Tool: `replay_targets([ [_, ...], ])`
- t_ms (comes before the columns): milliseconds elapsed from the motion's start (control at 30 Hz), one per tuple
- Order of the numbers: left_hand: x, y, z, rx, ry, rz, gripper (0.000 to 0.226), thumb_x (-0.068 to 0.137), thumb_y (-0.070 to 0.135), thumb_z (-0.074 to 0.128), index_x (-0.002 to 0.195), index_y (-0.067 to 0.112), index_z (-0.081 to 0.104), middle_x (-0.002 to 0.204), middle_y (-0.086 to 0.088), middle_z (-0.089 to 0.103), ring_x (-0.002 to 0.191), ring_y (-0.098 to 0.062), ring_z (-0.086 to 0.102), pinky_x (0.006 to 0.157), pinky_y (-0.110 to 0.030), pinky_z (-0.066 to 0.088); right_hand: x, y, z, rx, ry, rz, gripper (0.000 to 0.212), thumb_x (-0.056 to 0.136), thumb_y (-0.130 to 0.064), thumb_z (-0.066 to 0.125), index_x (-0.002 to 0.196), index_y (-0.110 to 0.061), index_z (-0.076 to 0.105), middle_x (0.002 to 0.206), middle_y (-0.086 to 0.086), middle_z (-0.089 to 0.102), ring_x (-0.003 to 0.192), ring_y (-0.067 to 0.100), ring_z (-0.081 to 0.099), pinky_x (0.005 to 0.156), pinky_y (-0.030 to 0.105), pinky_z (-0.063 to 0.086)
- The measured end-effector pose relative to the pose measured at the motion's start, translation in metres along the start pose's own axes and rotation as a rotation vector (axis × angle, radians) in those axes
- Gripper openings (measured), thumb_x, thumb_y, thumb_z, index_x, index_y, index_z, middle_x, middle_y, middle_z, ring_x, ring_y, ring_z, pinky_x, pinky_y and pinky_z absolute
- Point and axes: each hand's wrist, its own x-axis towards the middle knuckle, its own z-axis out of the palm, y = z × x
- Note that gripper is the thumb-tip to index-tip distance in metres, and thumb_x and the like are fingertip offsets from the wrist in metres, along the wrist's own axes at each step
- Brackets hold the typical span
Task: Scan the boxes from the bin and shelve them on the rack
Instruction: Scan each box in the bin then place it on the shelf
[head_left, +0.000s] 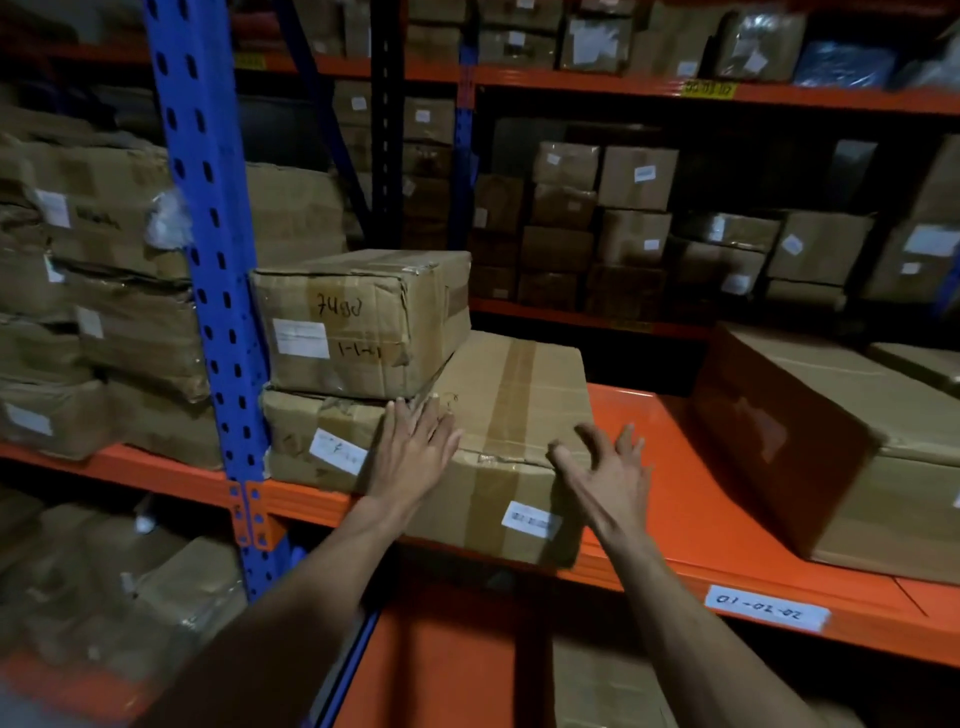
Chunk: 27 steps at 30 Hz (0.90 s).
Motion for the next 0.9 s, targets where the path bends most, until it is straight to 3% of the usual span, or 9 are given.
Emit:
replay_targets([
  [67, -0.009, -0.010, 0.010, 0.183, -0.059, 0.155, 0.059, 0.103, 0.043, 0.032, 0.138, 0.002, 0.055, 0.147, -0.027, 0.046, 0.135, -0.051, 0.040, 0.111, -0.058, 0.036, -0.001, 0.007, 0.005, -0.246, 0.186, -0.347, 0.060, 0.102, -0.054, 0.050, 0.152, -0.021, 0.053, 0.171, 0.022, 0.019, 0.159, 0.040, 0.013, 0.128, 0.057, 0.004],
  [133, -0.022, -0.024, 0.022, 0.243, -0.095, 0.244, 0.077, 0.102, 0.059, 0.028, 0.154, 0.001, 0.026, 0.160, -0.023, 0.021, 0.150, -0.038, 0.013, 0.122, -0.049, 0.014, -0.020, 0.019, 0.025, -0.351, 0.226, -0.652, 0.064, 0.105, -0.052, 0.044, 0.157, -0.015, 0.045, 0.172, 0.016, 0.022, 0.160, 0.034, 0.014, 0.128, 0.061, 0.007],
  [167, -0.024, -0.029, 0.024, 0.256, -0.122, 0.272, 0.082, 0.101, 0.063, 0.027, 0.155, 0.001, 0.021, 0.161, -0.022, 0.019, 0.152, -0.035, 0.009, 0.123, -0.046, 0.009, -0.026, 0.027, 0.037, -0.382, 0.212, -0.704, 0.068, 0.104, -0.053, 0.045, 0.160, -0.014, 0.040, 0.172, 0.013, 0.024, 0.161, 0.032, 0.014, 0.127, 0.064, 0.009],
  [333, -0.006, -0.029, 0.027, 0.315, -0.203, 0.268, 0.079, 0.101, 0.058, 0.030, 0.152, -0.002, 0.026, 0.156, -0.025, 0.030, 0.147, -0.038, 0.022, 0.124, -0.046, 0.010, -0.003, 0.036, 0.058, -0.480, 0.178, -0.674, 0.073, 0.103, -0.050, 0.051, 0.161, -0.011, 0.032, 0.167, 0.016, 0.029, 0.157, 0.038, 0.021, 0.125, 0.067, 0.007],
  [500, 0.010, -0.023, 0.036, 0.372, -0.274, 0.257, 0.078, 0.102, 0.056, 0.026, 0.155, 0.000, 0.014, 0.159, -0.025, 0.021, 0.148, -0.038, 0.016, 0.123, -0.046, 0.002, 0.016, 0.037, 0.051, -0.547, 0.055, -0.617, 0.071, 0.104, -0.049, 0.051, 0.160, -0.008, 0.037, 0.167, 0.020, 0.030, 0.157, 0.041, 0.021, 0.123, 0.070, 0.010],
  [633, 0.013, -0.020, 0.037, 0.386, -0.288, 0.249, 0.078, 0.102, 0.056, 0.023, 0.155, 0.001, 0.008, 0.160, -0.024, 0.016, 0.149, -0.037, 0.011, 0.123, -0.045, -0.002, 0.014, 0.025, 0.047, -0.579, -0.062, -0.526, 0.072, 0.107, -0.049, 0.045, 0.165, -0.011, 0.024, 0.172, 0.020, 0.015, 0.160, 0.041, 0.005, 0.124, 0.067, -0.001],
  [733, 0.015, -0.018, 0.037, 0.394, -0.299, 0.226, 0.077, 0.103, 0.054, 0.025, 0.155, 0.001, 0.007, 0.160, -0.023, 0.016, 0.149, -0.037, 0.011, 0.123, -0.046, -0.003, 0.011, 0.018, 0.042, -0.627, -0.138, -0.458, 0.074, 0.109, -0.054, 0.029, 0.168, -0.016, 0.004, 0.174, 0.015, -0.007, 0.160, 0.037, -0.013, 0.124, 0.063, -0.008],
  [900, 0.002, 0.002, 0.028, 0.405, -0.407, 0.093, 0.088, 0.101, 0.052, 0.038, 0.154, 0.002, -0.011, 0.163, -0.024, -0.008, 0.150, -0.039, -0.008, 0.123, -0.047, -0.004, -0.011, 0.006, 0.023, -0.610, -0.196, -0.420, 0.080, 0.107, -0.057, 0.030, 0.167, -0.018, -0.005, 0.173, 0.014, -0.019, 0.159, 0.034, -0.020, 0.125, 0.060, -0.009],
])
